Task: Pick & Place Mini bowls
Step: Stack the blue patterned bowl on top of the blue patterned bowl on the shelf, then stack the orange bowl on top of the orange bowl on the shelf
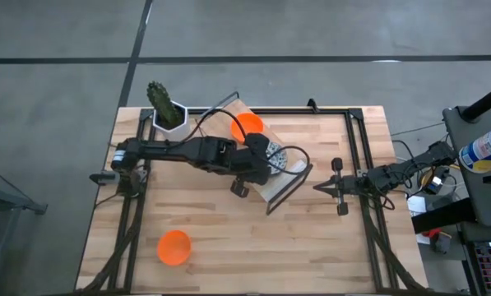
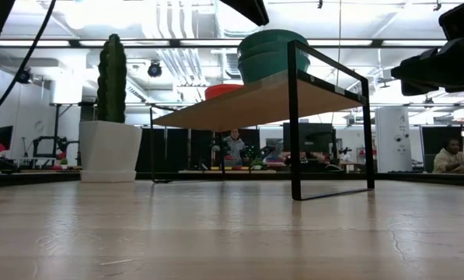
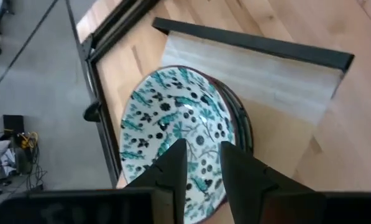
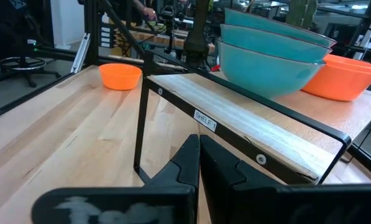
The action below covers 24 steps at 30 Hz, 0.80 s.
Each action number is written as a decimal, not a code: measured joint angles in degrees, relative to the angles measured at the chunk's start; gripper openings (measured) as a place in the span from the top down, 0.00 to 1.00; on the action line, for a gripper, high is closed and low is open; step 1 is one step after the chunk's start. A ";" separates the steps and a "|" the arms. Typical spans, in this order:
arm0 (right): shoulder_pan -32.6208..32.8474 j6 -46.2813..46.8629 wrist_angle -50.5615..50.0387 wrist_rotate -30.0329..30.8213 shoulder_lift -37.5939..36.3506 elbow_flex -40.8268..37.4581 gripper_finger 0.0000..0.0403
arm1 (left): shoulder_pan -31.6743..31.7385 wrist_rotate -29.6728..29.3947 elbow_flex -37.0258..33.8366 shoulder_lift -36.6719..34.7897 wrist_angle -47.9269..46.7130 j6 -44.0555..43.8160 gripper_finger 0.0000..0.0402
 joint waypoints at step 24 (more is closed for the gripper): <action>0.00 0.00 0.00 0.00 -0.02 0.00 0.98 | -0.12 -9.54 -4.42 -0.27 5.21 1.73 0.77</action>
